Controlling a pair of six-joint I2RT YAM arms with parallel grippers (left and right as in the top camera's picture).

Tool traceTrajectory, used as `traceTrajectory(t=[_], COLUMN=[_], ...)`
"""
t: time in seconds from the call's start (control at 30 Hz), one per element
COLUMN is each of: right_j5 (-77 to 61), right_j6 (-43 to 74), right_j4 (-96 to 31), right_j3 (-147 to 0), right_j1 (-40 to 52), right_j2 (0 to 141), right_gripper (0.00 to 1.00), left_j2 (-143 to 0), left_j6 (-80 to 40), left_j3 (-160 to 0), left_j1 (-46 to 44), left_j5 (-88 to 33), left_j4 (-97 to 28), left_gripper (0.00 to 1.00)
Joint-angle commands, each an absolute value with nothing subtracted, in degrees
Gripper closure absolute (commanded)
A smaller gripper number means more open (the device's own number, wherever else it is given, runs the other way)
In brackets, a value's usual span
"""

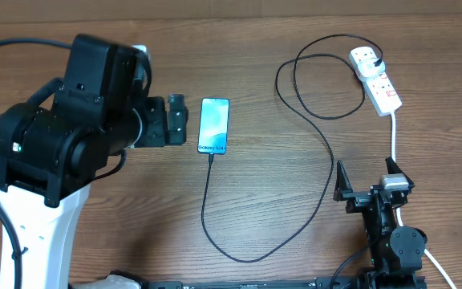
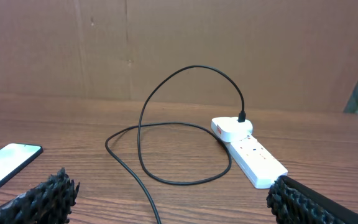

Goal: Plug charger to phone and switch on socket

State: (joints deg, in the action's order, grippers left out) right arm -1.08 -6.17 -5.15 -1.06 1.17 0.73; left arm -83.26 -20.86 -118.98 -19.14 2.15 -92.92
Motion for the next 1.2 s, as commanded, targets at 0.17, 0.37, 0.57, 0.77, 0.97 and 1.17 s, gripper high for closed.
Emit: traceTrajectory(t=[0.17, 0.37, 0.57, 0.77, 0.97, 1.17], right_j5=[-1.10, -1.13, -1.10, -1.13, -1.13, -1.10], right_j6=[-5.82, -5.82, -5.82, -5.82, -5.82, -5.82], right_j4=[-4.84, -4.84, -4.84, -4.84, -4.84, -4.84], right_j3=[-0.47, -0.47, -0.47, -0.47, -0.47, -0.47], right_j1=[0.99, 0.99, 0.99, 0.99, 0.99, 0.99], right_j2=[0.16, 0.16, 0.16, 0.16, 0.16, 0.16], right_gripper=[0.00, 0.00, 0.00, 0.00, 0.00, 0.00], left_j2=[-75.29, -69.32, -62.65, -56.62, -50.19, -45.91], left_j6=[-19.25, -17.37, -15.09, -14.52, -13.65, -13.67], left_j3=[-105.65, -96.05, -85.03, -76.09, -68.42, -63.22], left_j1=[-15.53, -12.82, -8.23, -4.95, -4.78, -4.78], left_j5=[-0.25, -2.76, -6.24, -7.68, -10.57, -12.38], left_j4=[-86.65, -81.76, -76.60, -74.91, -68.05, -64.16], left_gripper=[0.00, 0.00, 0.00, 0.00, 0.00, 0.00])
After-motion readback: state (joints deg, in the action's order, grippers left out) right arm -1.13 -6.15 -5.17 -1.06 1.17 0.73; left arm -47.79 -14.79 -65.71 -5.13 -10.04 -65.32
